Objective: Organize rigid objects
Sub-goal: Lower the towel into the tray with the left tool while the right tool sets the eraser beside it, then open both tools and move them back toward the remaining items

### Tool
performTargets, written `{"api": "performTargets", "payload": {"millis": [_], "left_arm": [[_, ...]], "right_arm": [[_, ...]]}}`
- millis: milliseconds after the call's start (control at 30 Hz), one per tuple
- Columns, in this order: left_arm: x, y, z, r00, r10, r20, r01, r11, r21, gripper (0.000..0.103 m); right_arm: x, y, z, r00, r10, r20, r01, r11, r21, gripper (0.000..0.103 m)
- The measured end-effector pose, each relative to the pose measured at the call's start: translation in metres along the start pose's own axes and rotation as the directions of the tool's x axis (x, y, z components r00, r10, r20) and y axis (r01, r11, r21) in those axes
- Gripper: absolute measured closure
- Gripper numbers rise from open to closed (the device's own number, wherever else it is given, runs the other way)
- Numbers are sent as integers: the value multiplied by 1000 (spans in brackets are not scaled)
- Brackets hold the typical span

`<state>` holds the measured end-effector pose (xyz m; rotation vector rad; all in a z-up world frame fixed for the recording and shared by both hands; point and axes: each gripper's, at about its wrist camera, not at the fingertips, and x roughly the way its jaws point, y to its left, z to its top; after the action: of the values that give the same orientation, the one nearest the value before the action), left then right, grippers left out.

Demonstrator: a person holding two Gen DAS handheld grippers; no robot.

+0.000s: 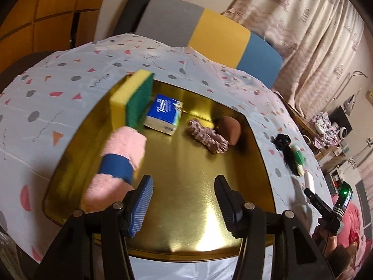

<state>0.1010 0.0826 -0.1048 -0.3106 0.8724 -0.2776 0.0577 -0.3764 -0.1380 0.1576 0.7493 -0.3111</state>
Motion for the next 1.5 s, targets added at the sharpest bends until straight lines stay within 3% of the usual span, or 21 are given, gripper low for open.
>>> {"api": "performTargets", "payload": {"millis": [167, 300, 567, 800, 900, 1133, 1233, 1300, 1500], "left_arm": [[1, -5, -6, 1000, -20, -1, 20, 1000, 10, 48], [-1, -3, -8, 1000, -16, 6, 16, 1000, 20, 48], [-14, 21, -7, 999, 27, 39, -26, 999, -19, 48], [-26, 44, -7, 996, 48, 72, -42, 996, -83, 48], [-30, 53, -7, 995, 54, 79, -45, 993, -112, 48], [-40, 70, -8, 992, 77, 102, -62, 987, -148, 48], [-41, 74, -8, 992, 79, 103, -62, 985, -162, 48], [-43, 75, -8, 990, 83, 111, -63, 984, -165, 48], [-38, 69, -10, 993, 63, 99, -47, 986, -158, 48]], "right_arm": [[-21, 42, 2, 991, 131, 1, -131, 990, -42, 47], [-37, 86, 8, 966, 256, -13, -257, 963, -87, 47], [-60, 203, 14, 881, 459, -116, -473, 852, -224, 46], [-48, 286, 6, 831, 489, -267, -550, 795, -257, 46], [-33, 311, 4, 812, 485, -326, -562, 799, -212, 46], [-4, 347, 3, 799, 453, -396, -538, 833, -133, 44], [-5, 350, 0, 783, 475, -403, -557, 823, -114, 38], [-11, 345, 0, 790, 481, -380, -558, 821, -119, 30], [-37, 324, 1, 805, 506, -310, -569, 805, -166, 27]]}}
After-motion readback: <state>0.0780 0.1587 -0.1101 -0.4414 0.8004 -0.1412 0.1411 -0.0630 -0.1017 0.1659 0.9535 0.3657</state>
